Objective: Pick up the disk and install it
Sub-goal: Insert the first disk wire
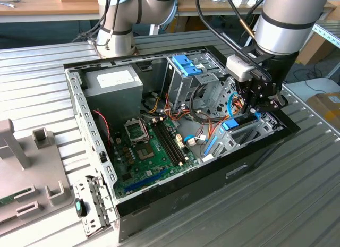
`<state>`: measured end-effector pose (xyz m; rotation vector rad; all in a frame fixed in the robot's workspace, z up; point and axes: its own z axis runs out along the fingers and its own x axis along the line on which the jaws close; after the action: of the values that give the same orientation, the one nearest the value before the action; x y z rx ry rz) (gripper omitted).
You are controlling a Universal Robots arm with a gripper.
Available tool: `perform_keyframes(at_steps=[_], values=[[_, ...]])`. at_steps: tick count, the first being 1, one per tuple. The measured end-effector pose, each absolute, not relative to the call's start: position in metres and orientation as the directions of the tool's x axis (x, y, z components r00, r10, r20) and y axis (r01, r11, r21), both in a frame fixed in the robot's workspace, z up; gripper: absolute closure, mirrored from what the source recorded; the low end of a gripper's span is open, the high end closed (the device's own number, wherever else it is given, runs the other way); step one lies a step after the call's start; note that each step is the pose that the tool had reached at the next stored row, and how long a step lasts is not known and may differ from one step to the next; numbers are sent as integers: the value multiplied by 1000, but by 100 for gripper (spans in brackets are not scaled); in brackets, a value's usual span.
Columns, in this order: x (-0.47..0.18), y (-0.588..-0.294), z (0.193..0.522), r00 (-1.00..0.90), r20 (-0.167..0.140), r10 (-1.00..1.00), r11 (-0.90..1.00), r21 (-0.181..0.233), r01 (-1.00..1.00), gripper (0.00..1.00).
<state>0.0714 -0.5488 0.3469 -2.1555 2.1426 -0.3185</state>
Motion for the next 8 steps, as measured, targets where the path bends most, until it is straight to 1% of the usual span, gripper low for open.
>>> perform_keyframes(at_steps=[8], values=[[73, -548, 346, -23, 86, -996, 5, -206, -978, 83]])
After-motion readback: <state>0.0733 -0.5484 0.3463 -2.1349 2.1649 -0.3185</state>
